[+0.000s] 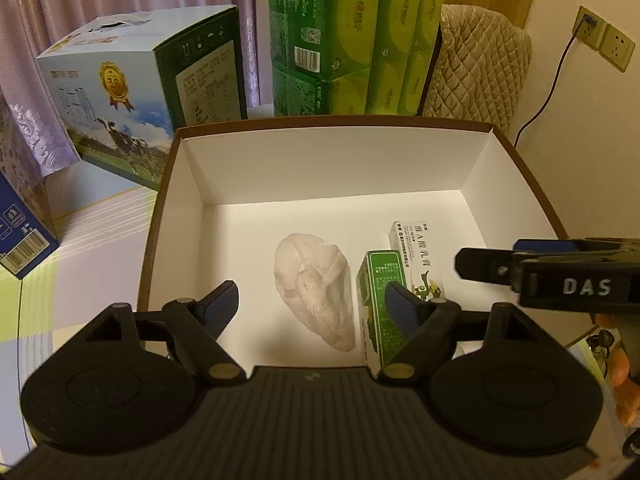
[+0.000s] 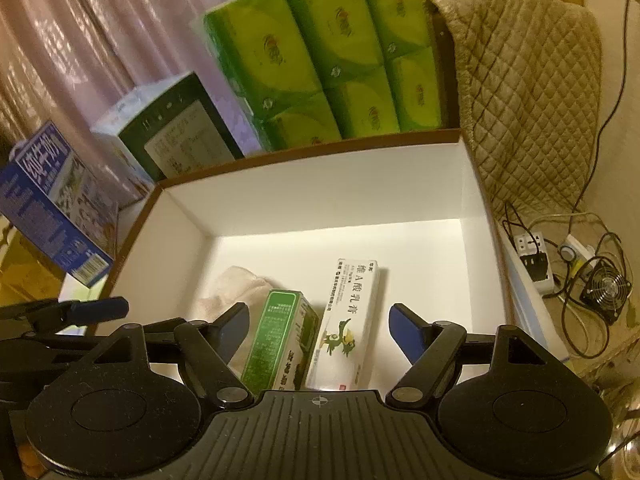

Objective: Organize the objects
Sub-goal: 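Withdraw both open tools from the brown box, then move both open tools down toward the loose items on the tablecloth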

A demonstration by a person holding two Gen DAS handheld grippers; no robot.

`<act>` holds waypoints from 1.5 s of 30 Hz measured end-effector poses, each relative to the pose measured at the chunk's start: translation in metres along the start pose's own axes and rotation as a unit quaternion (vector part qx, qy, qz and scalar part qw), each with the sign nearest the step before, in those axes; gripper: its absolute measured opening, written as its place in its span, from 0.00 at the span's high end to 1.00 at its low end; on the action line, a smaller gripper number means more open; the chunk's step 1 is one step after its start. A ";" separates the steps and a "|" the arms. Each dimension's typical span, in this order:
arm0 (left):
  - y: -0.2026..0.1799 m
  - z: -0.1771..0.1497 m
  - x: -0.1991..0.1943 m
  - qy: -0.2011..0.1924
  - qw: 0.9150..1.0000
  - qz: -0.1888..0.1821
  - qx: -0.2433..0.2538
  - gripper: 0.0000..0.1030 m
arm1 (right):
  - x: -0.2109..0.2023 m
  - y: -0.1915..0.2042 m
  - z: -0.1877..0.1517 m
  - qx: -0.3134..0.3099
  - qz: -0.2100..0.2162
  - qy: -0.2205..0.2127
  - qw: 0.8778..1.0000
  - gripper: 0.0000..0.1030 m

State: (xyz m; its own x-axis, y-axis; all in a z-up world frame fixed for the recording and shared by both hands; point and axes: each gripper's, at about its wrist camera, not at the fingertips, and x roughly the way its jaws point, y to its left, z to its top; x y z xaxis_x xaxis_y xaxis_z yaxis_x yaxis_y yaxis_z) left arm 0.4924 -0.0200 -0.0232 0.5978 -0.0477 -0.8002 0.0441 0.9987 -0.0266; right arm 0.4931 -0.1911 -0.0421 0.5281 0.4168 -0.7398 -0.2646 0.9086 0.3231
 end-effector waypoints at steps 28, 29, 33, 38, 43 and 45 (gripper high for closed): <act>0.011 -0.066 -0.111 -0.031 0.997 0.005 -0.072 0.25 | -0.110 0.005 -0.059 0.020 0.024 -0.042 0.999 0.28; 0.011 -0.070 -0.115 -0.031 0.997 0.005 -0.073 0.25 | -0.112 0.006 -0.063 0.020 0.025 -0.041 0.999 0.28; 0.010 -0.086 -0.128 -0.027 0.997 0.006 -0.077 0.25 | -0.119 0.006 -0.075 0.020 0.029 -0.033 0.999 0.28; 0.012 -0.104 -0.139 -0.024 0.996 0.007 -0.086 0.25 | -0.127 0.008 -0.091 0.015 0.034 -0.023 0.999 0.28; 0.014 -0.125 -0.146 -0.016 0.995 0.018 -0.092 0.25 | -0.128 0.011 -0.109 0.009 0.035 -0.004 0.999 0.28; 0.015 -0.134 -0.147 -0.012 0.995 0.020 -0.095 0.25 | -0.128 0.011 -0.116 0.008 0.037 0.004 0.999 0.28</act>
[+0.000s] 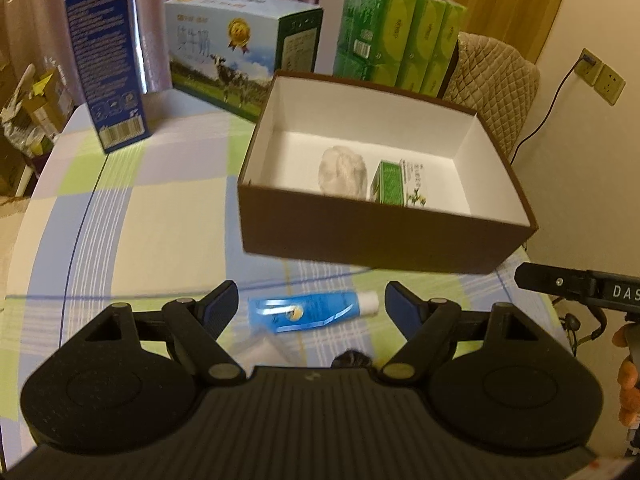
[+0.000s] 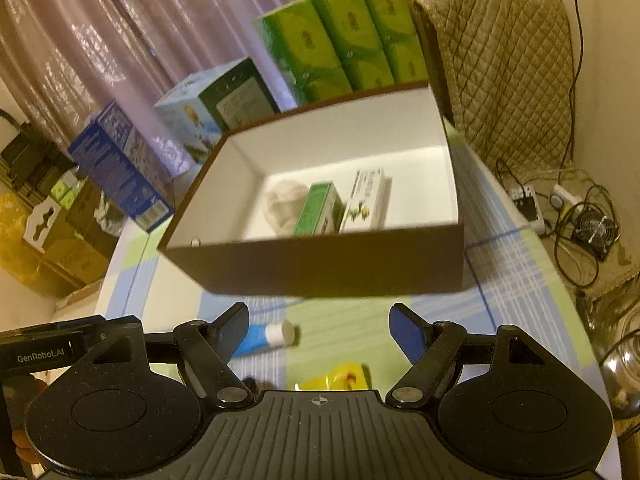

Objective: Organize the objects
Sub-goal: 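Move both open tools down toward the loose items on the tablecloth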

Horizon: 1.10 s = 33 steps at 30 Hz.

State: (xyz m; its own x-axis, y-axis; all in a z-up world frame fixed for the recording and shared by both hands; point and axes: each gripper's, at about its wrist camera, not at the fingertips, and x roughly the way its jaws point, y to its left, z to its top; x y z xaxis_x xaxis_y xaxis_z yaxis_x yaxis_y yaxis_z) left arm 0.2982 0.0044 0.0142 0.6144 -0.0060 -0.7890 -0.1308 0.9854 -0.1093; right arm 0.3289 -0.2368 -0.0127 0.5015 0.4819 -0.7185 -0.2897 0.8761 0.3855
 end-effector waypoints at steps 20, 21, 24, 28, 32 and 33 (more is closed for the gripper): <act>0.032 -0.068 -0.002 0.053 0.997 0.038 -0.035 0.25 | 0.013 -0.008 -0.059 -0.123 0.011 0.041 0.992 0.28; 0.033 -0.071 -0.001 0.057 0.997 0.039 -0.036 0.25 | 0.015 -0.006 -0.063 -0.142 0.009 0.046 0.989 0.28; 0.037 -0.078 0.002 0.068 0.996 0.044 -0.042 0.25 | 0.020 0.001 -0.076 -0.205 0.014 0.056 0.977 0.28; 0.043 -0.083 0.006 0.076 0.995 0.050 -0.050 0.25 | 0.029 0.014 -0.099 -0.307 0.015 0.061 0.950 0.28; 0.047 -0.083 0.007 0.077 0.994 0.053 -0.055 0.25 | 0.044 0.024 -0.124 -0.413 0.003 0.070 0.908 0.28; 0.047 -0.083 0.007 0.077 0.994 0.053 -0.056 0.25 | 0.048 0.025 -0.131 -0.433 -0.004 0.072 0.899 0.28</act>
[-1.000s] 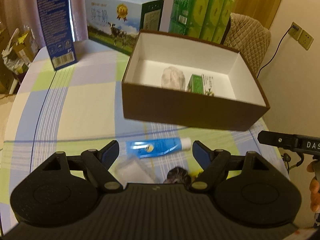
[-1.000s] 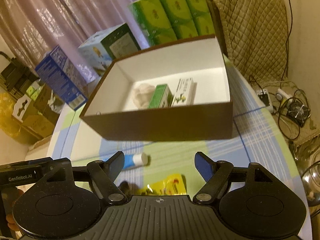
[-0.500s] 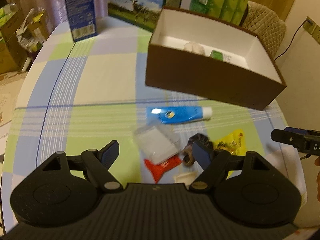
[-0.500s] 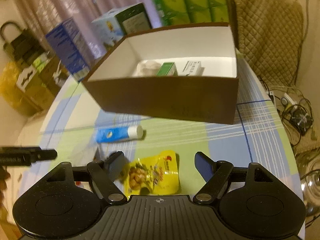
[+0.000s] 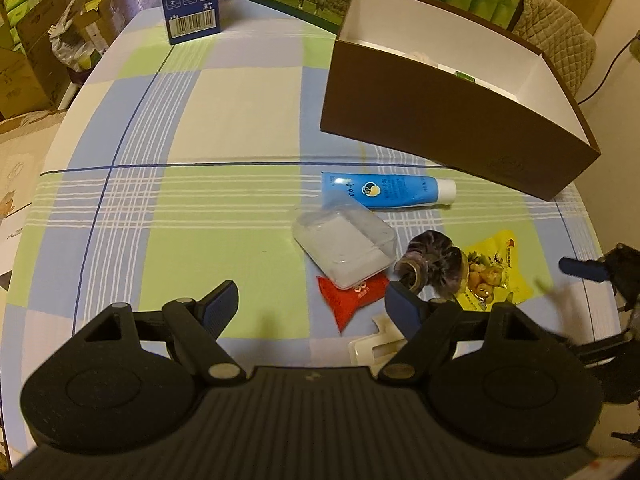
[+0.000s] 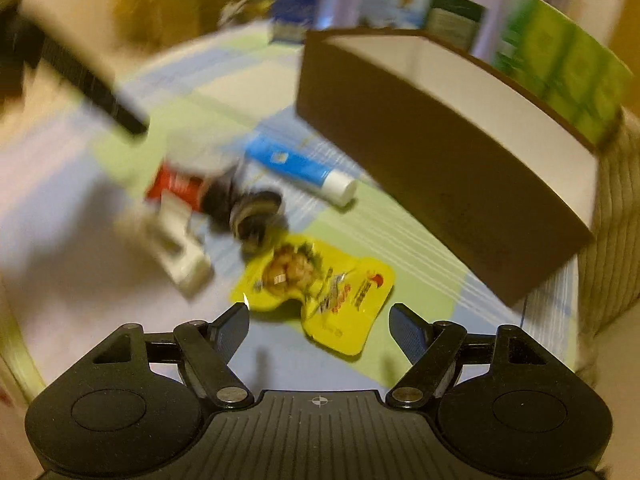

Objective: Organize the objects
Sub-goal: 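Move both open tools down toward the loose items on the tablecloth, then grasp the yellow snack packet with the right tool while the left tool grasps the clear plastic tray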

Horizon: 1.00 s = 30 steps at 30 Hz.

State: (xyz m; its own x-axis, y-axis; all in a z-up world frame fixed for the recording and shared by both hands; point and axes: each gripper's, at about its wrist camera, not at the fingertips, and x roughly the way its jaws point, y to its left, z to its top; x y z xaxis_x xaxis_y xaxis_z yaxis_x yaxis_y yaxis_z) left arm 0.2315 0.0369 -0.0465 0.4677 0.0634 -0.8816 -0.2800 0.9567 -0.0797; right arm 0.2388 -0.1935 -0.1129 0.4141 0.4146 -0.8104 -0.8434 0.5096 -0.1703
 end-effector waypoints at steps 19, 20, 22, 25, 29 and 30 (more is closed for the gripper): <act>0.016 -0.007 0.005 0.012 1.000 0.006 -0.025 0.25 | 0.057 0.013 0.014 -0.102 0.011 -0.030 0.994 0.59; 0.017 -0.007 0.005 0.013 1.000 0.006 -0.026 0.25 | 0.060 0.010 0.017 -0.090 0.018 -0.027 0.995 0.63; 0.018 -0.007 0.006 0.013 1.000 0.005 -0.027 0.26 | 0.063 0.005 0.022 -0.064 0.031 -0.021 0.997 0.70; 0.020 -0.006 0.007 0.014 0.999 0.005 -0.028 0.26 | 0.064 0.003 0.028 -0.044 0.025 -0.014 0.999 0.70; 0.022 -0.005 0.010 0.016 0.999 0.003 -0.029 0.26 | 0.064 -0.002 0.033 0.004 0.013 0.004 1.000 0.71; 0.022 -0.004 0.011 0.016 0.999 0.002 -0.029 0.26 | 0.062 -0.005 0.033 0.019 0.011 0.007 1.000 0.71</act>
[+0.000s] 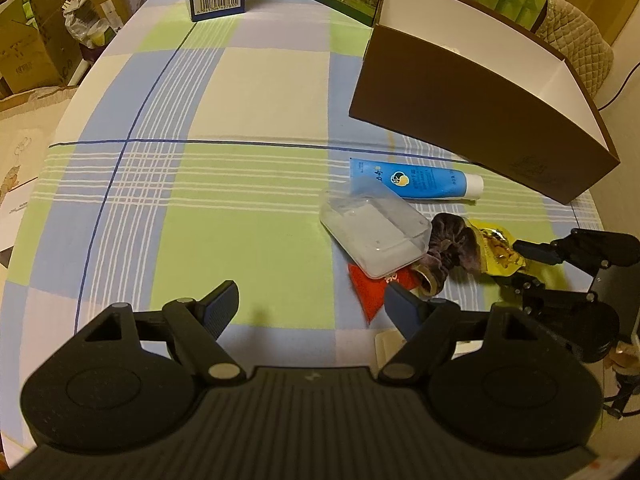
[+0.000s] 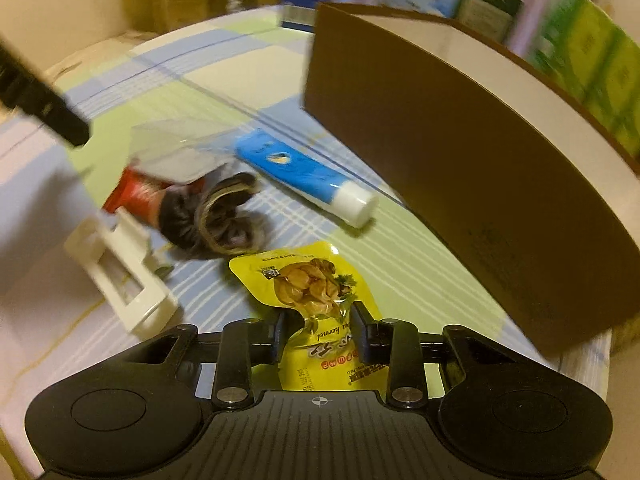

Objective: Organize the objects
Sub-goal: 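Grasp the yellow snack packet with the right tool while the left tool grasps the clear plastic tray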

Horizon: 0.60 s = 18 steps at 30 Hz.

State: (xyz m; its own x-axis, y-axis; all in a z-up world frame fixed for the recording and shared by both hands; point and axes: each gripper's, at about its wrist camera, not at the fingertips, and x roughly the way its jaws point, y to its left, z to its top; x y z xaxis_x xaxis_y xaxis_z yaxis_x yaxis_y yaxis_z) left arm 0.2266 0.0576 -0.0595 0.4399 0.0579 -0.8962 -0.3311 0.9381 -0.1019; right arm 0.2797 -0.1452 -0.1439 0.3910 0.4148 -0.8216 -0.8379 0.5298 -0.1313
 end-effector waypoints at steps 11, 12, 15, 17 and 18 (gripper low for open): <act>-0.015 0.019 0.016 0.005 0.999 -0.041 0.015 0.25 | -0.034 -0.061 -0.014 0.233 -0.002 0.015 0.972 0.72; -0.018 0.022 0.018 0.005 0.999 -0.045 0.017 0.25 | -0.037 -0.067 -0.017 0.253 -0.002 0.014 0.967 0.72; -0.026 0.032 0.028 0.010 0.998 -0.049 0.026 0.21 | -0.048 -0.081 -0.023 0.292 -0.010 0.006 0.956 0.72; -0.031 0.040 0.035 0.014 0.998 -0.055 0.029 0.19 | -0.055 -0.087 -0.027 0.301 -0.021 0.003 0.953 0.72; -0.032 0.044 0.039 0.017 0.998 -0.057 0.030 0.19 | -0.058 -0.091 -0.029 0.306 -0.025 0.002 0.952 0.72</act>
State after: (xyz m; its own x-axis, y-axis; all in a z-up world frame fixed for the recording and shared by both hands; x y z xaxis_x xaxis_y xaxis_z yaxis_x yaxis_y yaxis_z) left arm 0.2915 0.0448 -0.0721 0.4431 -0.0610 -0.8944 -0.2291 0.9568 -0.1788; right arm 0.3223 -0.2386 -0.1004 0.4225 0.3757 -0.8248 -0.4389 0.8811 0.1765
